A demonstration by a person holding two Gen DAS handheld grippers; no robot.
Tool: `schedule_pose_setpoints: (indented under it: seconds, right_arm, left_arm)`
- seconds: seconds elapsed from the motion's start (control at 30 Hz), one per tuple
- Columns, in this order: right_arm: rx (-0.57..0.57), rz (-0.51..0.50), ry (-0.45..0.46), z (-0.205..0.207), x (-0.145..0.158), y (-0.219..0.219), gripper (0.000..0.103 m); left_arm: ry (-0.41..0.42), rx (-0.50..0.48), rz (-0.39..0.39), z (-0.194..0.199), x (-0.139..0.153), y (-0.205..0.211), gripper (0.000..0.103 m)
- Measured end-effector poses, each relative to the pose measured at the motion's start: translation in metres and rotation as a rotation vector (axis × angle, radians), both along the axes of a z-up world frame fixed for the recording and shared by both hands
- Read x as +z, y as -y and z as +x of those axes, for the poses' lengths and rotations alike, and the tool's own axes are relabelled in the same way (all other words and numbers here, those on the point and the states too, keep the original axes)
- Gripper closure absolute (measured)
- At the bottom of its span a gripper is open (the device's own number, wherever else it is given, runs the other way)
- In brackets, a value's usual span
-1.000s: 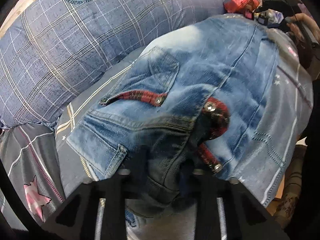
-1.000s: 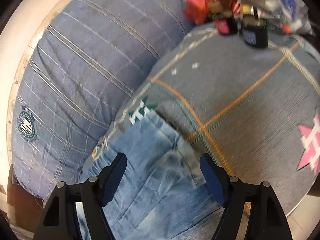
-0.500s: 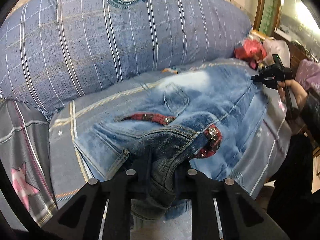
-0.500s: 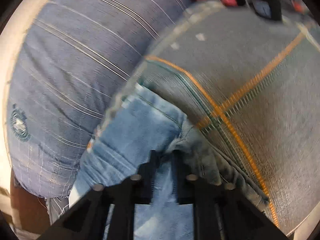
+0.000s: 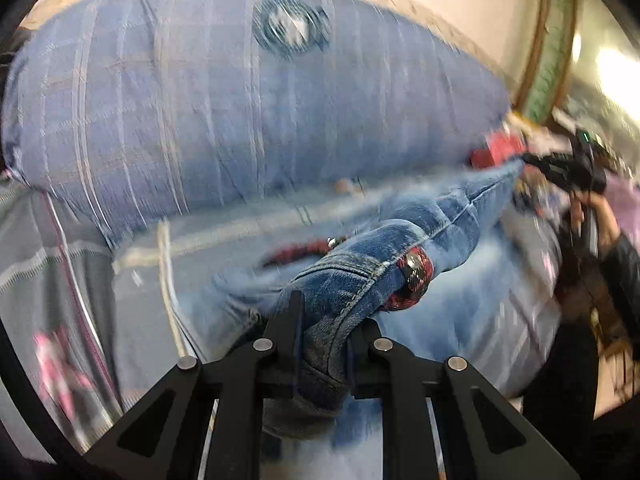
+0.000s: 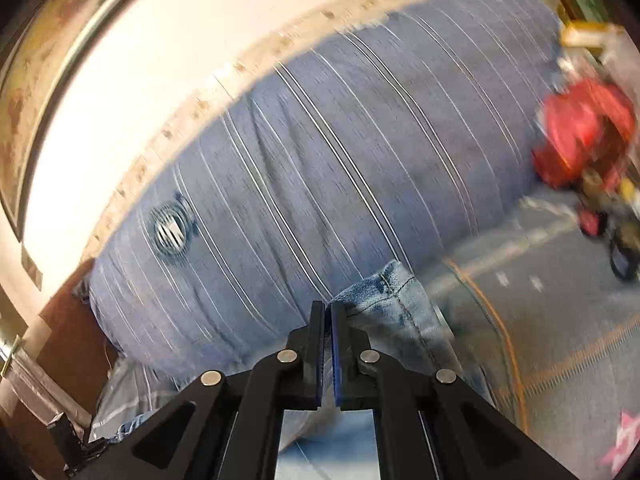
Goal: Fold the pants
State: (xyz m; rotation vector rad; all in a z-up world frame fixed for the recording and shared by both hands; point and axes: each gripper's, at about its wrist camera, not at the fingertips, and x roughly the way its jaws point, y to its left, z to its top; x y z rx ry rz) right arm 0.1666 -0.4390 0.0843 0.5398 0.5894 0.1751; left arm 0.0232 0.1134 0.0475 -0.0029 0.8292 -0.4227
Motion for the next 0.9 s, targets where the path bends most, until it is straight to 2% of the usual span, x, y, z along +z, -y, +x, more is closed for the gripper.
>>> schedule_pose_setpoints:
  seconds: [0.13, 0.17, 0.23, 0.3, 0.37, 0.43, 0.5, 0.57, 0.6, 0.67, 0.77, 0.9]
  right_arm:
    - [-0.017, 0.032, -0.172, -0.040, -0.060, 0.024, 0.100]
    - [-0.029, 0.047, -0.244, -0.052, -0.083, 0.031, 0.100]
    - [-0.040, 0.068, -0.333, -0.070, -0.112, 0.042, 0.100]
    - [-0.055, 0.076, -0.393, -0.080, -0.134, 0.048, 0.100]
    - [-0.058, 0.125, -0.424, -0.087, -0.148, 0.062, 0.100]
    - [-0.053, 0.146, -0.452, -0.087, -0.153, 0.068, 0.098]
    - [-0.064, 0.128, -0.482, -0.085, -0.153, 0.067, 0.083]
    - [-0.083, 0.091, -0.488, -0.085, -0.143, 0.068, 0.022]
    - [-0.111, 0.054, -0.487, -0.086, -0.136, 0.069, 0.014]
    - [-0.135, 0.000, -0.481, -0.090, -0.129, 0.071, 0.013]
    - [-0.125, -0.048, -0.422, -0.087, -0.099, 0.070, 0.013]
    - [-0.055, -0.109, -0.339, -0.056, -0.074, 0.053, 0.014]
  left_arm:
    - [-0.112, -0.075, 0.050, -0.030, -0.050, 0.018, 0.086]
    - [-0.132, -0.085, 0.061, -0.036, -0.061, 0.022, 0.086]
    - [-0.135, -0.089, 0.068, -0.041, -0.067, 0.025, 0.086]
    - [-0.137, -0.085, 0.058, -0.041, -0.066, 0.024, 0.085]
    - [-0.151, -0.098, 0.073, -0.037, -0.060, 0.027, 0.084]
    - [-0.155, -0.123, 0.102, -0.039, -0.054, 0.030, 0.079]
    - [-0.162, -0.150, 0.126, -0.044, -0.046, 0.031, 0.067]
    - [-0.159, -0.180, 0.123, -0.052, -0.034, 0.029, 0.052]
    - [-0.150, -0.182, 0.125, -0.056, -0.029, 0.027, 0.051]
    - [-0.126, -0.185, 0.132, -0.060, -0.015, 0.020, 0.051]
    - [-0.085, -0.170, 0.110, -0.052, 0.008, 0.012, 0.051]
    - [-0.037, -0.197, 0.096, -0.010, 0.032, 0.036, 0.051]
